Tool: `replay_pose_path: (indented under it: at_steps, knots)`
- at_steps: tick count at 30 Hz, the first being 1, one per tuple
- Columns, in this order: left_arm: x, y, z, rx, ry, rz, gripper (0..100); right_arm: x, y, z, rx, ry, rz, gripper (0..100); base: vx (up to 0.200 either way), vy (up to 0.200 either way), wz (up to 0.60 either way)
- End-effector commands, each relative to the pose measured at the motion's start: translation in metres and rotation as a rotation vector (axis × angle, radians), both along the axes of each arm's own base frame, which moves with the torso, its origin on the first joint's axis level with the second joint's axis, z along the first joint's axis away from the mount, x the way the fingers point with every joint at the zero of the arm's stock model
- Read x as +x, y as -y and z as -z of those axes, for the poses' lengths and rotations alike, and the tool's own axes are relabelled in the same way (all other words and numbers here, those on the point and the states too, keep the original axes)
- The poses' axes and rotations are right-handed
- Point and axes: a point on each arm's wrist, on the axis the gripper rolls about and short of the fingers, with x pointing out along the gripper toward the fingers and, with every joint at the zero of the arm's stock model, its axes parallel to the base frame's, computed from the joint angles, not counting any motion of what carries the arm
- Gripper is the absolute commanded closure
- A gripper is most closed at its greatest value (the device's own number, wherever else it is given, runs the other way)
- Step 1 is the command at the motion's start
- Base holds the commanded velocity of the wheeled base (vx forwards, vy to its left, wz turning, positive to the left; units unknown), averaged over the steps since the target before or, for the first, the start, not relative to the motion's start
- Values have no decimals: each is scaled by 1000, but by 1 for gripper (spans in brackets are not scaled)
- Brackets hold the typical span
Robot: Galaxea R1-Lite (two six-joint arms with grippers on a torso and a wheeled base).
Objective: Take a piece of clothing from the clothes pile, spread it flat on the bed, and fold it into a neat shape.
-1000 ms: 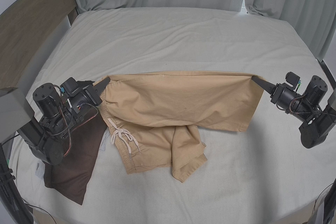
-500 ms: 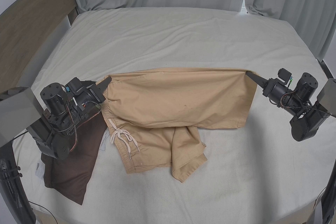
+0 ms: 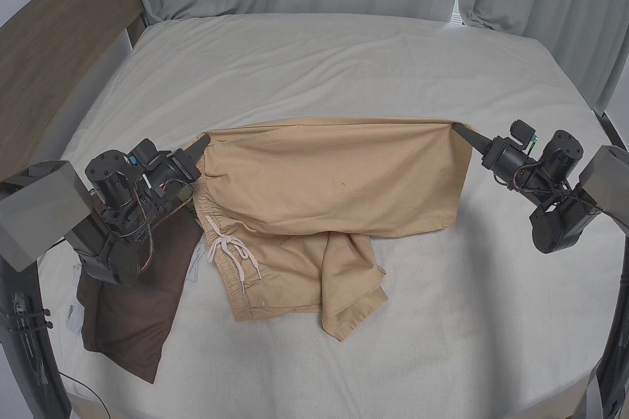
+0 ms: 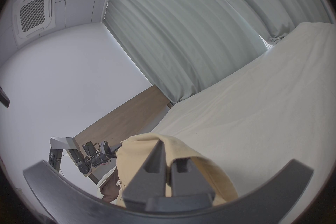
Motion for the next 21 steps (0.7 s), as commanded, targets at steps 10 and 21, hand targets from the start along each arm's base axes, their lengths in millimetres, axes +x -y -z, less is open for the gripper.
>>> replay_pose_path:
  at_steps: [10,21]
  knots:
    - [31,3,16,-46,21,-67,100,31,-7,14,2,13,-15,100,0,0,0]
    - [43,5,26,-89,7,-57,100,54,-8,32,8,9,1,100,0,0,0]
